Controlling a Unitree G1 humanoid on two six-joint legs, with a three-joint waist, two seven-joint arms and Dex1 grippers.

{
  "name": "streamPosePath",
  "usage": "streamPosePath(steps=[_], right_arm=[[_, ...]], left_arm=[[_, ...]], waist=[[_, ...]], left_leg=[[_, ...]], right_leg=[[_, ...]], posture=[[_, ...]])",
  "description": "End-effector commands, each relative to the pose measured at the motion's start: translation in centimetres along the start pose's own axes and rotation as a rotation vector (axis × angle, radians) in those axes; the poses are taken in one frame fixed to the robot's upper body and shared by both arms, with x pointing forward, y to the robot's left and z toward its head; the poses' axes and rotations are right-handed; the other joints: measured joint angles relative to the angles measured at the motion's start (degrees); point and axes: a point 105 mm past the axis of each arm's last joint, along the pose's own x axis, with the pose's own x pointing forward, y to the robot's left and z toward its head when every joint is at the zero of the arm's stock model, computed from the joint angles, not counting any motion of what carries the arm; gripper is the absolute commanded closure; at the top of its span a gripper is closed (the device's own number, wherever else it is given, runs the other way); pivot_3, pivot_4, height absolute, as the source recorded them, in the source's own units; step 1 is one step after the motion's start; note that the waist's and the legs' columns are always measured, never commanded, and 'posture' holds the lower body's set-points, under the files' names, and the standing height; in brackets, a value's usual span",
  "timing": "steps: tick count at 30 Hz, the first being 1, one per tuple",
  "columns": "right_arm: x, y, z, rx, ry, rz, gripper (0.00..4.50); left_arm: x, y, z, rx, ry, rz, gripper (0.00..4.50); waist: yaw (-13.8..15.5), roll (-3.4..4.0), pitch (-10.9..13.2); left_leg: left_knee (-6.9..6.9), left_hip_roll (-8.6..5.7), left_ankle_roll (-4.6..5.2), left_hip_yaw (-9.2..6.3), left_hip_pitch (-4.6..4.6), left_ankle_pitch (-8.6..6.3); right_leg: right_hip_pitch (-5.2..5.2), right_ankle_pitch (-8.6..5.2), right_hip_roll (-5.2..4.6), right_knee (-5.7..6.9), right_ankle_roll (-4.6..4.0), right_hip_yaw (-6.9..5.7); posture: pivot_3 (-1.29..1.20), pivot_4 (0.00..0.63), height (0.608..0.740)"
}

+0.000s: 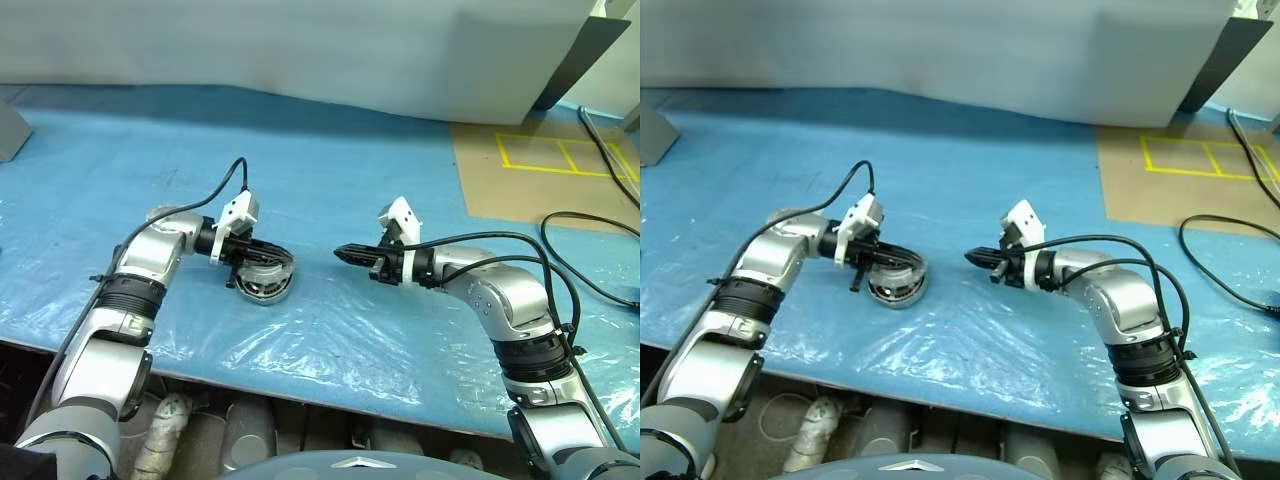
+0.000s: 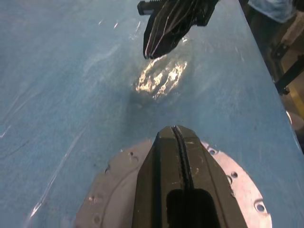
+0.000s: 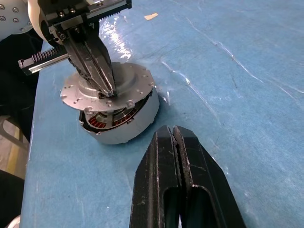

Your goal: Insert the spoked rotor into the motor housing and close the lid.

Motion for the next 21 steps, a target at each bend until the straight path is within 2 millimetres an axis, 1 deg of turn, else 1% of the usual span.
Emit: streamPosePath(steps=[1, 3, 6, 9, 10, 12, 14, 15, 16, 18, 20, 21], right_arm=[[0.0, 0.4, 1.1, -0.046, -0.033, 0.004, 4.5], [0.1, 0.3, 1.1, -0.046, -0.032, 0.0, 4.5], [0.4, 0.3, 1.0, -0.057, -0.025, -0.004, 4.5], [0.7, 0.3, 0.9, -0.061, -0.027, -0.005, 4.5], [0.8, 0.3, 0.9, -0.061, -0.029, -0.006, 4.5], [1.1, 0.5, 1.0, -0.069, -0.036, 0.007, 4.5], [1.2, 1.2, 1.3, -0.09, -0.049, 0.043, 4.5], [1.2, 1.8, 1.5, -0.104, -0.059, 0.074, 4.5], [1.1, 2.2, 2.1, -0.106, -0.085, 0.098, 4.5], [0.9, 2.6, 2.8, -0.122, -0.113, 0.125, 4.5], [1.0, 2.6, 3.1, -0.147, -0.114, 0.13, 4.5], [1.2, 2.7, 3.3, -0.171, -0.114, 0.136, 4.5]], left_arm=[[-0.4, -0.1, -0.6, 0.024, 0.044, -0.004, 4.49], [-0.4, -0.3, -1.1, 0.014, 0.051, -0.004, 4.49], [-0.2, -1.5, -1.6, -0.032, 0.045, -0.044, 4.49], [-0.3, -2.8, -2.9, 0.002, 0.115, -0.085, 4.49], [-0.2, -3.0, -3.1, 0.0, 0.119, -0.089, 4.49], [-0.3, -2.9, -3.1, 0.011, 0.125, -0.07, 4.49], [-0.6, -2.0, -2.5, 0.017, 0.101, -0.018, 4.49], [-0.8, -1.3, -1.6, 0.027, 0.068, 0.026, 4.49], [-1.3, -0.5, 0.7, 0.02, -0.019, 0.076, 4.49], [-2.5, 0.5, 3.9, 0.024, -0.134, 0.147, 4.49], [-3.5, 0.8, 5.4, 0.034, -0.18, 0.192, 4.49], [-4.4, 0.8, 6.2, 0.036, -0.207, 0.227, 4.49]], waist=[[0.0, 0.0, 0.0], [0.0, 0.0, 0.0], [-0.1, 0.0, 0.0], [-0.1, 0.01, 0.0], [-0.1, 0.03, 0.0], [-0.1, 0.05, 0.0], [-0.1, 0.05, 0.0], [-0.1, 0.06, 0.0], [-0.1, 0.06, 0.0], [0.0, 0.06, 0.0], [-0.1, 0.05, 0.1], [-0.1, 0.05, 0.1]], left_leg=[[0.0, 0.0, 0.0, 0.0, 0.0, 0.0], [0.0, 0.0, 0.0, 0.0, 0.0, 0.0], [-0.02, 0.0, 0.0, 0.0, 0.0, 0.0], [-0.05, 0.01, -0.01, 0.01, 0.01, 0.0], [-0.06, 0.01, -0.01, 0.01, 0.05, 0.0], [-0.06, 0.0, -0.01, 0.02, 0.09, 0.0], [-0.04, 0.0, -0.01, 0.02, 0.15, 0.0], [-0.03, 0.0, -0.01, 0.02, 0.16, 0.0], [-0.02, -0.01, -0.01, 0.03, 0.18, 0.0], [0.01, 0.0, 0.0, 0.03, 0.15, 0.0], [0.09, 0.01, 0.0, 0.03, 0.07, 0.0], [0.09, 0.0, 0.0, 0.02, 0.08, 0.0]], right_leg=[[0.0, 0.0, 0.0, 0.0, 0.0, 0.0], [0.0, 0.0, 0.0, 0.0, 0.0, 0.0], [0.0, 0.0, 0.0, -0.01, 0.0, 0.0], [-0.02, 0.0, 0.01, -0.01, 0.0, 0.0], [0.0, -0.01, 0.01, -0.01, -0.01, 0.0], [0.03, -0.01, 0.0, 0.0, 0.0, 0.02], [0.08, -0.01, 0.0, 0.0, 0.0, 0.03], [0.1, -0.01, 0.0, 0.0, -0.01, 0.04], [0.11, -0.01, 0.0, 0.01, 0.0, 0.05], [0.1, -0.01, 0.0, 0.04, -0.01, 0.05], [0.04, -0.01, 0.0, 0.09, -0.01, 0.04], [0.04, -0.01, 0.0, 0.08, -0.01, 0.05]], posture=[[0.0, 0.15, 0.74], [0.0, 0.15, 0.74], [0.0, 0.15, 0.74], [0.0, 0.15, 0.74], [0.0, 0.15, 0.74], [0.0, 0.15, 0.74], [0.0, 0.15, 0.74], [0.0, 0.15, 0.74], [0.0, 0.15, 0.74], [0.0, 0.15, 0.74], [0.0, 0.15, 0.74], [0.0, 0.15, 0.74]])
